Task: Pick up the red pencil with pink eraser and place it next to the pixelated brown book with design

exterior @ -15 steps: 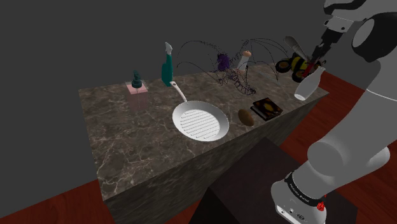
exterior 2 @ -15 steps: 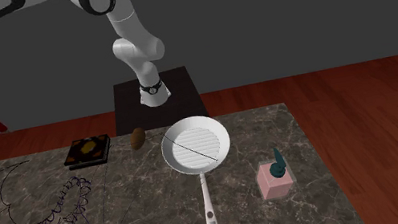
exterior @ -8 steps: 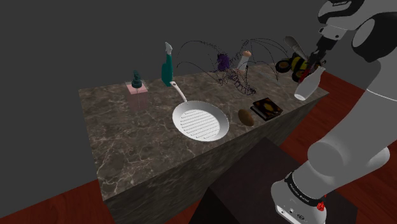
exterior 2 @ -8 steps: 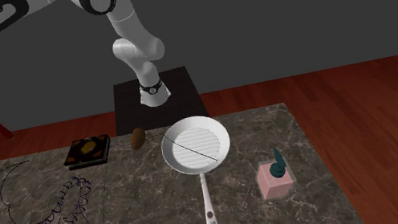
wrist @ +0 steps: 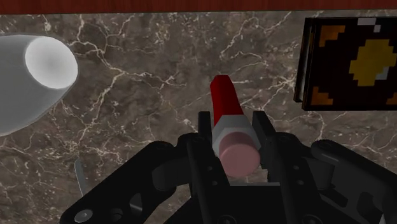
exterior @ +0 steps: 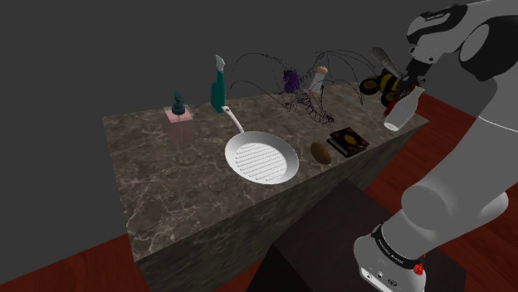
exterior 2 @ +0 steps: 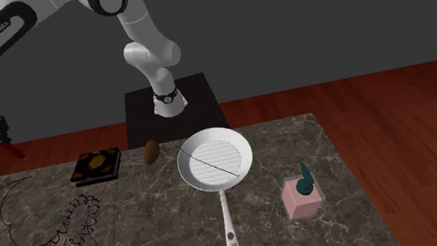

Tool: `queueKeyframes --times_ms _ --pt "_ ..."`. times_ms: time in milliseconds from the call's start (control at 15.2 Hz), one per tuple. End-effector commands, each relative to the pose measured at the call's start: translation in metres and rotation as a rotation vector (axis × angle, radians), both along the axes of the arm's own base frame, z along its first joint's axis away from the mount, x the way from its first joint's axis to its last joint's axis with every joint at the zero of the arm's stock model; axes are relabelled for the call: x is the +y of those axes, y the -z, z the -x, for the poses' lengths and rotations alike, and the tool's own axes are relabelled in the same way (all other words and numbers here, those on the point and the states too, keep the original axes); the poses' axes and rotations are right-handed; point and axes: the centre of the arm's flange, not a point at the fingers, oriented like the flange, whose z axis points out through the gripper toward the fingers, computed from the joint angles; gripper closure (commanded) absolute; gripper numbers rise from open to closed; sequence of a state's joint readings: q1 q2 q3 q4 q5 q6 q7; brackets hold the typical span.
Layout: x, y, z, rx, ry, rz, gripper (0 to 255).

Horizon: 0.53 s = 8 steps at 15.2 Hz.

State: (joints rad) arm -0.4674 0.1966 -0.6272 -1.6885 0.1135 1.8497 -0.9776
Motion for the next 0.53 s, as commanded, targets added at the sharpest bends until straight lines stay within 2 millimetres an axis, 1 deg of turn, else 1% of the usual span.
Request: queueKeyframes --times_ms 0,462 --pt "0.0 0.009 0.0 0.0 0.0 0.001 255" --pt "0.0 0.046 0.0 0.0 0.0 0.001 255"
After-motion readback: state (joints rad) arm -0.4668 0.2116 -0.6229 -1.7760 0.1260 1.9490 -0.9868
